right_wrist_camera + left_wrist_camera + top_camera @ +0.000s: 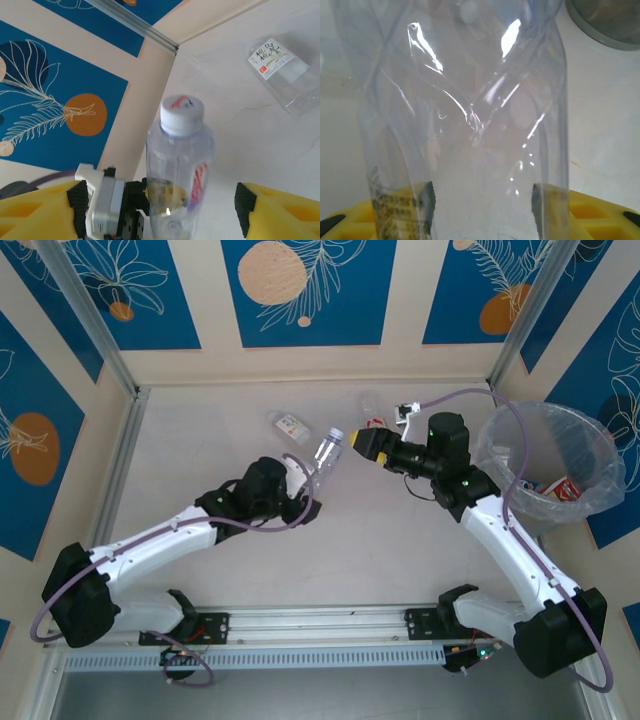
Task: Put the plastic bottles in the bin
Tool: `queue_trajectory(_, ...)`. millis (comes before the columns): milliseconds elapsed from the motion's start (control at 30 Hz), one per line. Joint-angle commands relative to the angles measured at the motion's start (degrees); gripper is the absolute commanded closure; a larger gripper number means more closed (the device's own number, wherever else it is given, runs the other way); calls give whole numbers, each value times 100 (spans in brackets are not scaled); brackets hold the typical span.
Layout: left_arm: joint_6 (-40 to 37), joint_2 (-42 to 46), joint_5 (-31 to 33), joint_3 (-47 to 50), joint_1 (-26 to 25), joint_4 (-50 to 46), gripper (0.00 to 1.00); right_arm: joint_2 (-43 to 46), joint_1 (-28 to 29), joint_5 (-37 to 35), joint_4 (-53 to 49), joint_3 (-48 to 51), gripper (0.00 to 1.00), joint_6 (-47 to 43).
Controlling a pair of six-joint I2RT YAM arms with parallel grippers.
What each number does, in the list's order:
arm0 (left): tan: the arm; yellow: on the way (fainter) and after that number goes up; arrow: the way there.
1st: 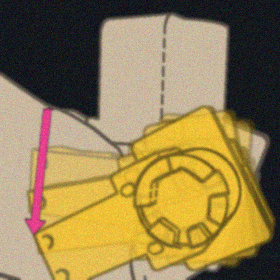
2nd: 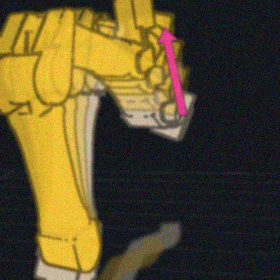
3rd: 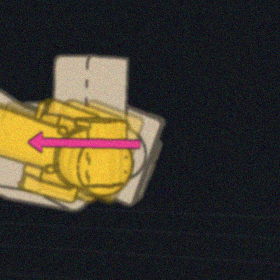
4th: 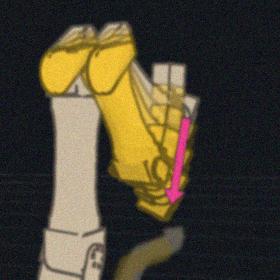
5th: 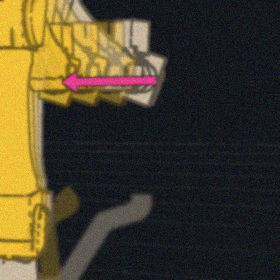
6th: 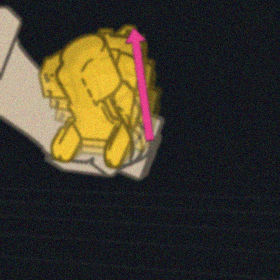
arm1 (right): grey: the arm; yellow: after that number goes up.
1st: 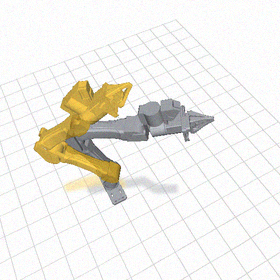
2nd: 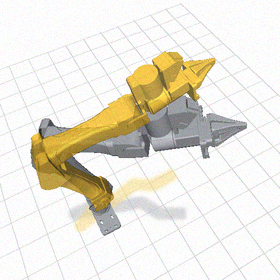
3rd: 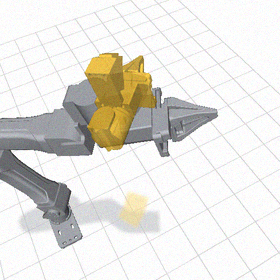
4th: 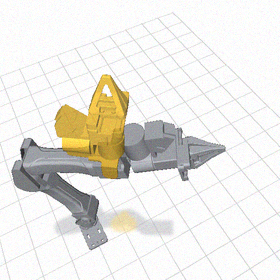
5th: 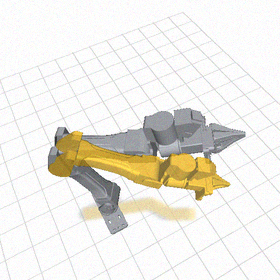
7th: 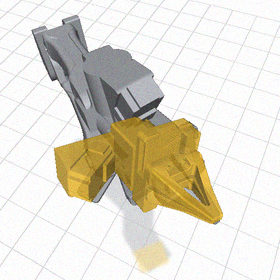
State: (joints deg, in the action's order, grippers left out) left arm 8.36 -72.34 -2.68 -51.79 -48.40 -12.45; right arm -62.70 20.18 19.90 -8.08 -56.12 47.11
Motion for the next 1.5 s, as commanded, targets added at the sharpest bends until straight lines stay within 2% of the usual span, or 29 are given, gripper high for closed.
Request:
queue_trajectory(0, -316, -124, 294, -102, -306, 254, 50, -161, -51, 59, -992, -493, 22, -319)
queue_trajectory(67, -368, -218, 325, -99, -460, 417, 49, -175, -76, -143, -1156, -559, 24, -408)
queue_trajectory(167, -395, -435, 323, -135, -636, 595, 49, -203, -113, -174, -1126, -558, 34, -405)
queue_trajectory(267, -375, -595, 339, -192, -719, 716, 49, -286, -132, -289, -1273, -598, 36, -455)
queue_trajectory(433, -282, -618, 233, -144, -723, 1014, 49, -287, -150, -1108, -1631, -455, 37, -484)
queue_trajectory(500, -282, -619, 218, -138, -731, 1038, 49, -302, -218, -1010, -1587, -346, 36, -480)
queue_trajectory(667, -310, -635, 180, -147, -730, 1016, 49, -366, -303, 94, -750, -59, 37, -383)
queue_trajectory(767, -326, -650, 176, -151, -730, 1012, 49, -472, -384, 321, -333, 80, 40, -103)
queue_trajectory(967, -366, -681, 136, -159, -730, 1023, 49, -567, -340, 79, -303, 18, 48, -263)
queue_trajectory(1100, -392, -718, 119, -182, -732, 1016, 49, -573, -298, -161, -348, 26, 42, -435)
queue_trajectory(1167, -380, -746, 85, -195, -732, 1030, 49, -574, -276, -185, -282, 69, 43, -462)
queue_trajectory(1367, -322, -808, 31, -209, -733, 1087, 49, -471, -55, -483, 22, 199, 55, -667)
queue_trajectory(1467, -289, -825, 50, -226, -732, 1087, 49, -396, 2, -584, 139, 241, 69, -662)
